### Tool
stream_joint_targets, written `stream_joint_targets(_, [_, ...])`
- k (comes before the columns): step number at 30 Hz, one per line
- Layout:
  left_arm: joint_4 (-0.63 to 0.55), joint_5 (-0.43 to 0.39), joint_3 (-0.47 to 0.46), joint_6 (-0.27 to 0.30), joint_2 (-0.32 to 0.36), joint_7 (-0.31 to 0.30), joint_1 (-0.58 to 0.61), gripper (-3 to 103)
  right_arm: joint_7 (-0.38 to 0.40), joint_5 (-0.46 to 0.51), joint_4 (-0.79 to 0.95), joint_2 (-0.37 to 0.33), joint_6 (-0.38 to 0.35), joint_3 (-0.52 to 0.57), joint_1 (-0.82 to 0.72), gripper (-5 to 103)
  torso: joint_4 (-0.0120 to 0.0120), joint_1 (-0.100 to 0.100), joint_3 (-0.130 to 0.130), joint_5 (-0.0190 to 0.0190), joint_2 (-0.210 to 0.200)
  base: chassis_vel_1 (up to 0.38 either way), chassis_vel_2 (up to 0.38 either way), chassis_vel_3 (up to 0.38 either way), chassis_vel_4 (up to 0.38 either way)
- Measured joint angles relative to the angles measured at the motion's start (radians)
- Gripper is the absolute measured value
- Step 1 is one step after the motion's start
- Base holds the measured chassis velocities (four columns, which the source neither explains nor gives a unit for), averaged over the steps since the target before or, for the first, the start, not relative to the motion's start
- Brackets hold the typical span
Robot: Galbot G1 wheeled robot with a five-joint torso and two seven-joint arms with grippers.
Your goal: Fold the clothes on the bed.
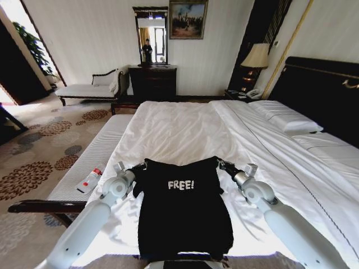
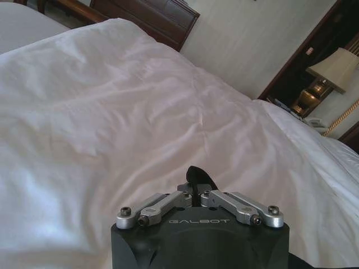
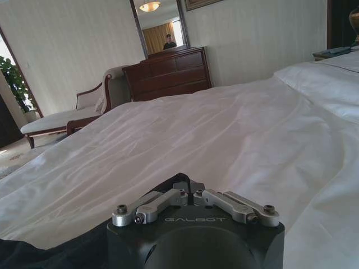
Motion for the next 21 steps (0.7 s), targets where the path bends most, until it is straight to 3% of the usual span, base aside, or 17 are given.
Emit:
stream_joint_targets(7, [0.203, 0.053, 0.013, -0.039, -0.070, 0.020, -0.089, 2, -0.030, -0.122, -0.246, 0.102, 0.098, -0.120, 0.146, 0, 0.0002, 0.000, 0.000, -0.0002, 0.000, 0.000, 0.000, 0.000, 0.000])
stream_joint_targets(12, [0.321, 0.113, 0.026, -0.041, -0.109, 0.025, -0.113, 2, -0.011, -0.170, -0.398, 0.172, 0.108, -0.178, 0.234, 0, 0.0003, 0.000, 0.000, -0.0001, 0.000, 0.000, 0.000, 0.000, 0.000])
stream_joint_targets(21, [0.365, 0.133, 0.032, -0.041, -0.131, 0.033, -0.117, 2, -0.009, -0.190, -0.444, 0.198, 0.115, -0.188, 0.252, 0, 0.0000, 0.000, 0.000, -0.0002, 0.000, 0.000, 0.000, 0.000, 0.000])
